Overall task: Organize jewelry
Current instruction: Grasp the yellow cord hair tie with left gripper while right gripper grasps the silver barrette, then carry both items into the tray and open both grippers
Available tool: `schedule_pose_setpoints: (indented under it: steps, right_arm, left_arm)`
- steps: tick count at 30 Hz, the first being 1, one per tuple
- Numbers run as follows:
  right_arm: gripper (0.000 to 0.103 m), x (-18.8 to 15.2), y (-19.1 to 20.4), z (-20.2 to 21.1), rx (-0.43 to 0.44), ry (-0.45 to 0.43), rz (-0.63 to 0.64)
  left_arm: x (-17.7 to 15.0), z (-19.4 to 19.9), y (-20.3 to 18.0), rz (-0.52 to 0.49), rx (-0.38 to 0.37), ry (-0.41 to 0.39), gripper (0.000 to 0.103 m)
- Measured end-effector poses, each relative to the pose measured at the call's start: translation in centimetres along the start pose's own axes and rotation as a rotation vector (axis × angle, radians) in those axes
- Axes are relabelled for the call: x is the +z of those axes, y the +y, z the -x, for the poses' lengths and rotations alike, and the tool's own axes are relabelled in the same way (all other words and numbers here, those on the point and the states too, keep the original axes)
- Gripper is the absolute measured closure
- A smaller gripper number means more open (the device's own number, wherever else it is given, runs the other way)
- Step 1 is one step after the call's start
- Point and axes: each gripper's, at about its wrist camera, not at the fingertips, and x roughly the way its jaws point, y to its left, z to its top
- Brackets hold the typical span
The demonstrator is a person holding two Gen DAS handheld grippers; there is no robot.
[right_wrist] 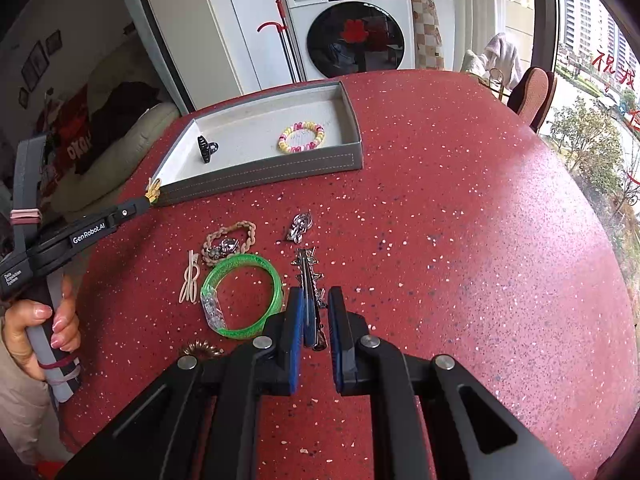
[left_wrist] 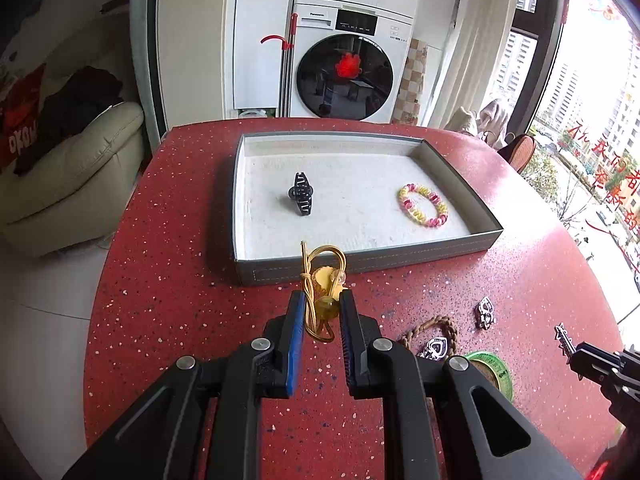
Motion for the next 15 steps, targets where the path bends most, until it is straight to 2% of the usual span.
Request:
schedule_pose_setpoints:
  steps: [9, 15]
  right_arm:
    - [0.09, 6.7, 0.2, -0.9, 0.041, -0.046, 0.049]
    - [0.09, 11.4, 1.2, -3.3, 0.082, -0.048, 0.081]
  left_arm:
    - [3.8, -0.8, 0.7, 0.009, 0.01, -0.02, 0.067]
    - [5.6, -3.6, 0.9, 0.0, 0.018, 0.026, 0.067]
